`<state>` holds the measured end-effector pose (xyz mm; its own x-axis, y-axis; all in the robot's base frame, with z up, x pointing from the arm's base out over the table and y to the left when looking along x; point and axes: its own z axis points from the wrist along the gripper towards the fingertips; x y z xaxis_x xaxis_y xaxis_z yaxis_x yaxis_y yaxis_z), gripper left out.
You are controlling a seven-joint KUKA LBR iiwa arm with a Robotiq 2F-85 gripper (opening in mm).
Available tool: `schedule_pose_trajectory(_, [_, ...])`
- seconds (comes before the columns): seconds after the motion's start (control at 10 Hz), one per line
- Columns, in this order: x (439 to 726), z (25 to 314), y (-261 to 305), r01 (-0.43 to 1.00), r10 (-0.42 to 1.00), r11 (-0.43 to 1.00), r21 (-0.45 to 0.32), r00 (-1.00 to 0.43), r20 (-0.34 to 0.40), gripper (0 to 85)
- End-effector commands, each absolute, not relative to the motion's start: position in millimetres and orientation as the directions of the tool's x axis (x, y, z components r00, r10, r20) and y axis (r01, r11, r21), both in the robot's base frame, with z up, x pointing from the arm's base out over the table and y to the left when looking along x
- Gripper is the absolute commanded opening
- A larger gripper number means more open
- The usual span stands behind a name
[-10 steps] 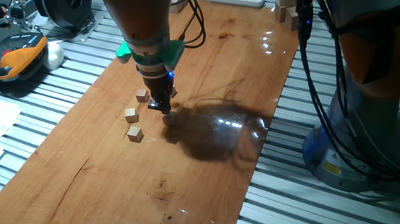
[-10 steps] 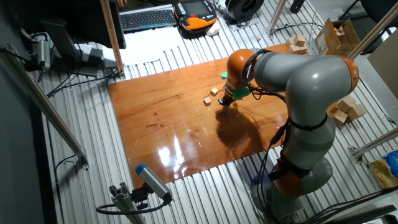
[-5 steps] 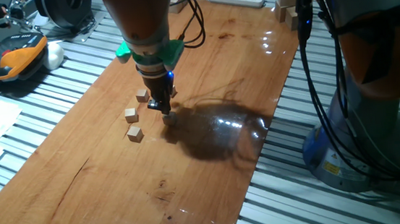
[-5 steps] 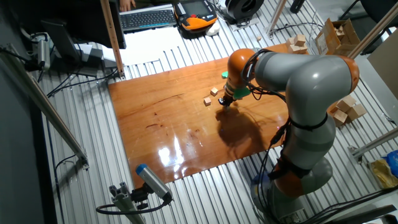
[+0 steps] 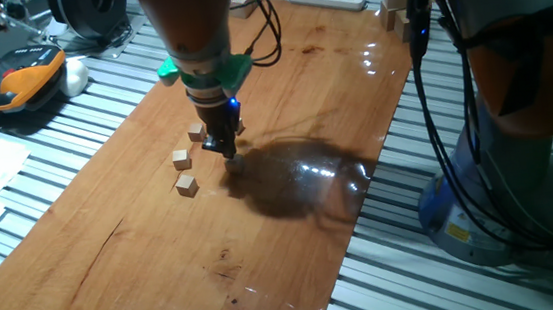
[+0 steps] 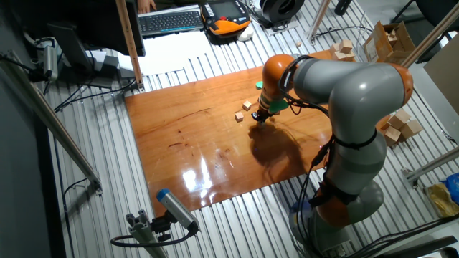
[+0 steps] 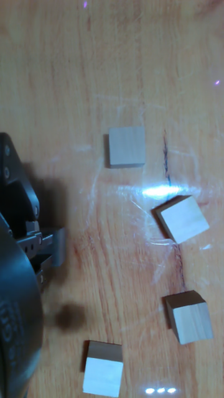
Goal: Stack the blocks in a vertical line of five
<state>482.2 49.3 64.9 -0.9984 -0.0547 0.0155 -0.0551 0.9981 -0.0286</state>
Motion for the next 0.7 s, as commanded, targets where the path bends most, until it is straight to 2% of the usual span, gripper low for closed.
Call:
schedule_pose_trajectory(0.0, [482.3, 64.9, 49.2, -0.058, -0.057, 0.998, -0.029, -0.998, 0.035, 0.0])
schedule_pose_trajectory(0.2, [482.3, 64.9, 49.2, -0.067, -0.065, 0.997, -0.034, -0.996, 0.063, 0.0])
schedule_pose_trajectory(0.6, [482.4, 65.9, 50.2, -0.066, -0.063, 0.997, -0.045, -0.997, 0.051, 0.0])
